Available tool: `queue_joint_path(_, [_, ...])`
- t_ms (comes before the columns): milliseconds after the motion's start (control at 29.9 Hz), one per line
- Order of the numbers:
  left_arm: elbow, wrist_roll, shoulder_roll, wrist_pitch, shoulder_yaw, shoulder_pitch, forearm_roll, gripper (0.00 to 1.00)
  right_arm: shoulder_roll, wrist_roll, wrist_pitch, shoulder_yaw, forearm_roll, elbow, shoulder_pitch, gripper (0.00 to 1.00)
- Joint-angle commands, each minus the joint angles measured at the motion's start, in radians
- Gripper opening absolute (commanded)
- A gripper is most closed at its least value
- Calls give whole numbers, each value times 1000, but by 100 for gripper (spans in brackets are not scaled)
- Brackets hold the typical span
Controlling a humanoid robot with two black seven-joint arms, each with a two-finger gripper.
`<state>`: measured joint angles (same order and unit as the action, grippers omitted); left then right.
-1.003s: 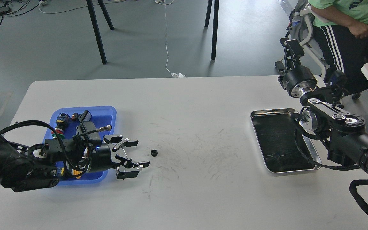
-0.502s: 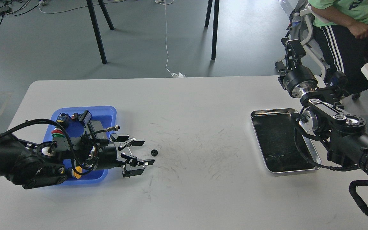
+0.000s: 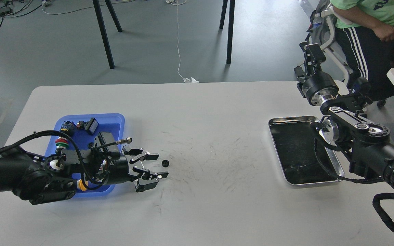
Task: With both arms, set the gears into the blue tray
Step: 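Lower the left gripper onto the gear and close around it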
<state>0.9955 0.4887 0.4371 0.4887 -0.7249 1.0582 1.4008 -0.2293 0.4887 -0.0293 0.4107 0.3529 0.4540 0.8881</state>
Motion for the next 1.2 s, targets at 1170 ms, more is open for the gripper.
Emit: queue_joint_path(1170, [-74, 0, -52, 0, -1, -10, -3, 42, -1, 0, 0, -6, 3, -1, -2, 96])
